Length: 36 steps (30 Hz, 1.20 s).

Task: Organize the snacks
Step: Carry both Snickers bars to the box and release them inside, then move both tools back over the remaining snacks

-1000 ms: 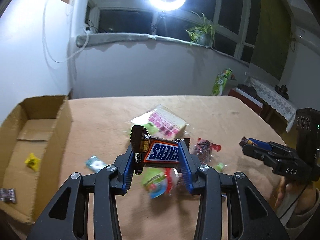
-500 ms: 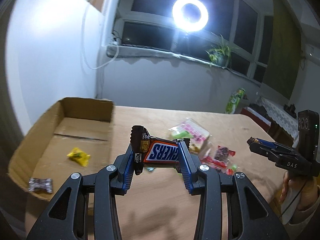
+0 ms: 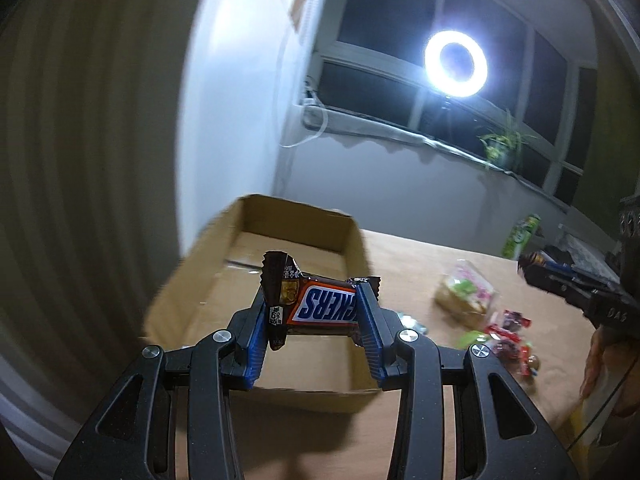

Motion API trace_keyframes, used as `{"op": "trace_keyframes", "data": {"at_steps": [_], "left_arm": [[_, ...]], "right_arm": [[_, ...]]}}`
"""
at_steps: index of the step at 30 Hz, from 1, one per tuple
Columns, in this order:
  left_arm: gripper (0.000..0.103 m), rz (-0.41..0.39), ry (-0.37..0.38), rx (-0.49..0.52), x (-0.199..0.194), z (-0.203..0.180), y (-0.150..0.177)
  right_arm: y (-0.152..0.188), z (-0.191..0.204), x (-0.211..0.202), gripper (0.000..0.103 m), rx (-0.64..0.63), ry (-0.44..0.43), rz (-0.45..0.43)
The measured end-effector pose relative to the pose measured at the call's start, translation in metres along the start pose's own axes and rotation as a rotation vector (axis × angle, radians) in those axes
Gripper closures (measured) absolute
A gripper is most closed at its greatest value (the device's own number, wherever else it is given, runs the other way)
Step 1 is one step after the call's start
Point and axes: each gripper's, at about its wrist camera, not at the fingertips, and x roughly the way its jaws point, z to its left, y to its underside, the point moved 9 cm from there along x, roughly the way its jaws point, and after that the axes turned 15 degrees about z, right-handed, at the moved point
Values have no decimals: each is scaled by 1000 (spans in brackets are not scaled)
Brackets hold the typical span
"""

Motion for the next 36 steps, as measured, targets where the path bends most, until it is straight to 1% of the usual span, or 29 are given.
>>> {"op": "trace_keyframes", "data": {"at_steps": [3,8,9,10,11,12,13,15,16,17,22,26,36], "left_arm": [[64,1,-24,-14,2,15,-2],[62,38,-52,-15,20,28,-4],[51,55,-58,-16,25,30,-3],[35,59,-61,-18,27,31,-3],[27,54,-63,-19,27,31,-3],[19,43,-66,-20,26,31,-1],[19,36,-74,-22,24,32,1],[19,49,-85,-29,21,35,8],[19,50,-88,-33,19,37,13],[19,50,-89,-36,16,38,16],[19,36,-100,-55,4,42,21],[19,32,-100,-58,1,37,18],[19,37,-97,-4,-12,11,26]], "right_arm": [[-20,27,14,43,-43,-34,-6],[-61,76,50,43,-116,-101,-18],[-68,83,58,42,-122,-116,-15],[-72,89,66,37,-130,-125,-9],[-76,96,80,31,-147,-132,10],[-77,98,86,30,-152,-125,18],[-76,99,90,30,-154,-111,20],[-70,97,88,24,-150,-97,2],[-65,94,86,19,-146,-85,-6],[-58,89,82,19,-139,-63,-9],[-34,70,66,19,-90,-36,-7],[-16,62,54,15,-85,-1,-14],[46,48,32,15,-60,-8,29]]}}
